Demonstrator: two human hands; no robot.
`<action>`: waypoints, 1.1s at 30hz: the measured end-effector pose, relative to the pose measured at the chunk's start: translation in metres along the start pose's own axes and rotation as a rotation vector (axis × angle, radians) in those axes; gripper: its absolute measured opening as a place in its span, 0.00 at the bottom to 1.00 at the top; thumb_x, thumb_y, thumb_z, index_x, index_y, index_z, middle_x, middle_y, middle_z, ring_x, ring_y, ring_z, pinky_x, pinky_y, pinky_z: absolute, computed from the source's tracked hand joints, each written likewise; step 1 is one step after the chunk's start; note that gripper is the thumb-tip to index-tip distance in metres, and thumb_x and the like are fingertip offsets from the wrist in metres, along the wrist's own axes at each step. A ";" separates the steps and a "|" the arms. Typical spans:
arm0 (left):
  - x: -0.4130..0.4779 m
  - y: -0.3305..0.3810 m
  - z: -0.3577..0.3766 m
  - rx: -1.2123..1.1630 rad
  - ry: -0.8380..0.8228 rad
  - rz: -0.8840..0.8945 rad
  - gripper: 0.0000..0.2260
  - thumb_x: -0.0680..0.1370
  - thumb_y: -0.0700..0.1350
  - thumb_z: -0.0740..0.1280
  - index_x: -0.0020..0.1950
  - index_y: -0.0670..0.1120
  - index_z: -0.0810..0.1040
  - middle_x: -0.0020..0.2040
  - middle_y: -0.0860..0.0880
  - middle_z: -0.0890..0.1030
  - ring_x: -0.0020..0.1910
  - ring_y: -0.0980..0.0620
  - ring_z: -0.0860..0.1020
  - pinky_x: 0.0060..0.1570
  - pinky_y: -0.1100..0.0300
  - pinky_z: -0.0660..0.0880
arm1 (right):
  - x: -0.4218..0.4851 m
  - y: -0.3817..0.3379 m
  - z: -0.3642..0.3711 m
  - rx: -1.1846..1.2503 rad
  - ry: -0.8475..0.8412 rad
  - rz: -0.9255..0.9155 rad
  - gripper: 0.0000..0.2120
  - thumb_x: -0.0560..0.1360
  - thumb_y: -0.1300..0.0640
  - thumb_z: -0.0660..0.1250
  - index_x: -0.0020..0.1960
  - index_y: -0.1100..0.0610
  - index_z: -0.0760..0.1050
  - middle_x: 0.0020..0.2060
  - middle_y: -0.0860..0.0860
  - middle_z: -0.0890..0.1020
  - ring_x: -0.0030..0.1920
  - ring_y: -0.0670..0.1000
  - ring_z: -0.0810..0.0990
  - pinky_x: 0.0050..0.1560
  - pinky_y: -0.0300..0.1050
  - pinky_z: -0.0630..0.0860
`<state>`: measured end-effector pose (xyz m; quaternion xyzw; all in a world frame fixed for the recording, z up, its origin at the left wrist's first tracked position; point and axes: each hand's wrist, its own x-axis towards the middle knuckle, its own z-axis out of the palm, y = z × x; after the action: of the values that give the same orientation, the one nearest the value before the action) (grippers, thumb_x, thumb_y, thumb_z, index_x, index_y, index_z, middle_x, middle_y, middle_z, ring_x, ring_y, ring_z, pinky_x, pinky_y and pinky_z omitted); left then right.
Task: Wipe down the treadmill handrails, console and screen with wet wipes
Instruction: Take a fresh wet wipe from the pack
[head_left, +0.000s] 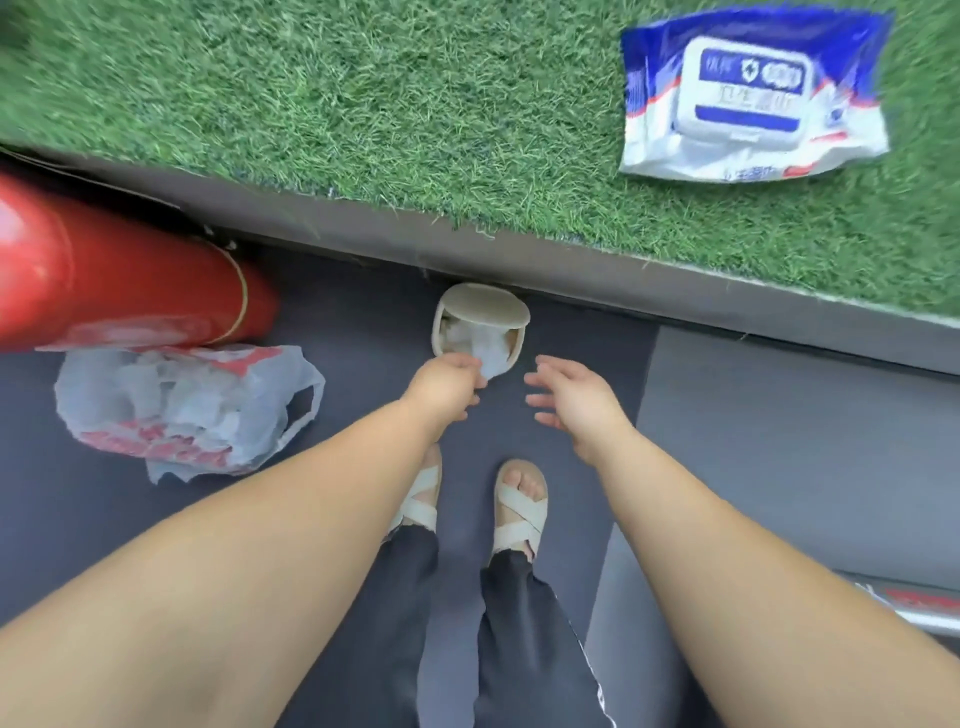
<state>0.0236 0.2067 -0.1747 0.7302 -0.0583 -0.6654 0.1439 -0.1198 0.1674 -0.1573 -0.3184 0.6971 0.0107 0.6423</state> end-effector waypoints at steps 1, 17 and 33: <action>-0.013 0.010 0.000 -0.015 -0.001 0.005 0.14 0.80 0.40 0.59 0.64 0.47 0.73 0.48 0.52 0.78 0.48 0.51 0.76 0.52 0.57 0.74 | -0.014 -0.007 -0.006 -0.002 0.003 -0.012 0.13 0.81 0.55 0.58 0.64 0.54 0.71 0.52 0.49 0.79 0.47 0.49 0.78 0.44 0.38 0.75; -0.106 0.208 0.047 0.618 0.195 0.687 0.15 0.78 0.43 0.62 0.64 0.48 0.74 0.63 0.48 0.74 0.61 0.48 0.73 0.59 0.57 0.69 | -0.042 -0.173 -0.125 -0.661 0.491 -0.683 0.20 0.71 0.61 0.71 0.62 0.61 0.75 0.61 0.59 0.74 0.64 0.59 0.70 0.65 0.43 0.60; -0.065 0.225 0.071 0.582 0.372 0.670 0.20 0.72 0.42 0.70 0.64 0.49 0.74 0.59 0.49 0.75 0.56 0.48 0.75 0.53 0.58 0.69 | 0.008 -0.240 -0.179 -0.891 0.126 -0.655 0.20 0.77 0.41 0.60 0.60 0.52 0.79 0.56 0.53 0.75 0.57 0.54 0.73 0.59 0.46 0.68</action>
<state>-0.0292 0.0013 -0.0530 0.7879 -0.4474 -0.3964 0.1483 -0.1692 -0.1032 -0.0389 -0.7594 0.5268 0.0851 0.3722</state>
